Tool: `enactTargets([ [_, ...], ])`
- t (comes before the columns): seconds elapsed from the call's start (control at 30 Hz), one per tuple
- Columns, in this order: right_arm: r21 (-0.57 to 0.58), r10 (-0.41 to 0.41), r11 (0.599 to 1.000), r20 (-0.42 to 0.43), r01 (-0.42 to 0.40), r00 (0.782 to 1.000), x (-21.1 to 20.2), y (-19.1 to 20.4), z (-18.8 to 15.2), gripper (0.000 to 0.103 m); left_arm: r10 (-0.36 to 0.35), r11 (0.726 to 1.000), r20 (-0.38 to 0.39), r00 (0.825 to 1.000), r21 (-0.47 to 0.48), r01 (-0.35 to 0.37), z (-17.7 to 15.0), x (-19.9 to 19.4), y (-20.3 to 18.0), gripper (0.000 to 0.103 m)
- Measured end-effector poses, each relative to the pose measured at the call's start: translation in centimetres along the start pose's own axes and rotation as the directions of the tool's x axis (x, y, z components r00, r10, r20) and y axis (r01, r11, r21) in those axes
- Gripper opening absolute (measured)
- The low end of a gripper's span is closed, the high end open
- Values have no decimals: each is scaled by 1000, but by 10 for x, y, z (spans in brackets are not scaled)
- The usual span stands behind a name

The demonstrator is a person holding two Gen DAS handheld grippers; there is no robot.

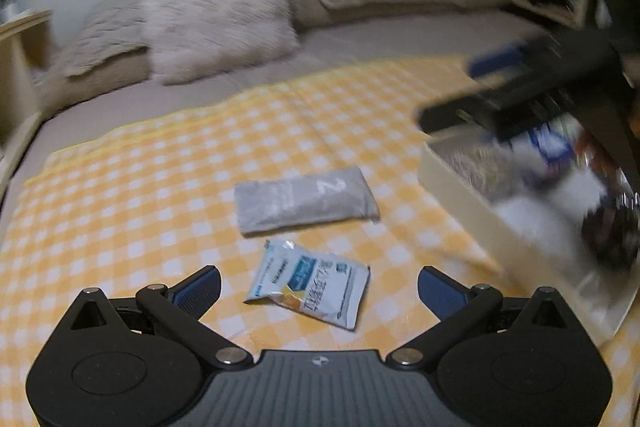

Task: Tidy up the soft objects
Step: 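Grasp the white printed sachet with the left gripper while the right grasps the grey pouch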

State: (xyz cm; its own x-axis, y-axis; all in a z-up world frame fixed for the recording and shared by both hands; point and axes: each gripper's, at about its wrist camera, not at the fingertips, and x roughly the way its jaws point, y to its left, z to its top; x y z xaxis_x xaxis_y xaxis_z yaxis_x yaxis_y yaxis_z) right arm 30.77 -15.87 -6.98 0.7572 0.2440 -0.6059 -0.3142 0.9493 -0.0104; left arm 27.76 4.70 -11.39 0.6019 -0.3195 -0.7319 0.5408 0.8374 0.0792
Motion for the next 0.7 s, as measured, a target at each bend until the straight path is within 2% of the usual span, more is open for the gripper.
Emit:
enactTargets([
  [0.2, -38, 45, 998, -58, -48, 997, 56, 3, 10, 103, -95, 992, -57, 994, 83, 99, -3, 37, 4, 103],
  [0.27, -25, 72, 997, -77, -74, 994, 73, 1, 14, 99, -107, 987, -70, 992, 109, 114, -4, 49, 7, 103],
  [0.37, 14, 127, 992, -127, -126, 984, 99, -3, 17, 82, -108, 984, -85, 991, 135, 118, -5, 65, 13, 103],
  [0.43, 4, 120, 993, -171, -121, 978, 116, -2, 18, 59, -110, 982, -90, 990, 145, 122, -5, 71, 16, 103],
  [0.5, -16, 92, 995, -204, -98, 975, 132, -1, 18, 42, -115, 980, -89, 989, 152, 127, -6, 78, 19, 103],
  [0.53, -20, 79, 996, -218, -85, 973, 139, -2, 18, 38, -118, 980, -85, 989, 153, 130, -6, 81, 20, 103],
  [0.6, -21, 55, 998, -234, -62, 971, 151, -5, 16, 38, -137, 978, -80, 987, 145, 147, -4, 85, 21, 103],
  [0.7, -42, 71, 995, -289, -87, 955, 164, -5, 11, 38, -173, 973, -82, 981, 138, 183, -3, 90, 20, 103],
])
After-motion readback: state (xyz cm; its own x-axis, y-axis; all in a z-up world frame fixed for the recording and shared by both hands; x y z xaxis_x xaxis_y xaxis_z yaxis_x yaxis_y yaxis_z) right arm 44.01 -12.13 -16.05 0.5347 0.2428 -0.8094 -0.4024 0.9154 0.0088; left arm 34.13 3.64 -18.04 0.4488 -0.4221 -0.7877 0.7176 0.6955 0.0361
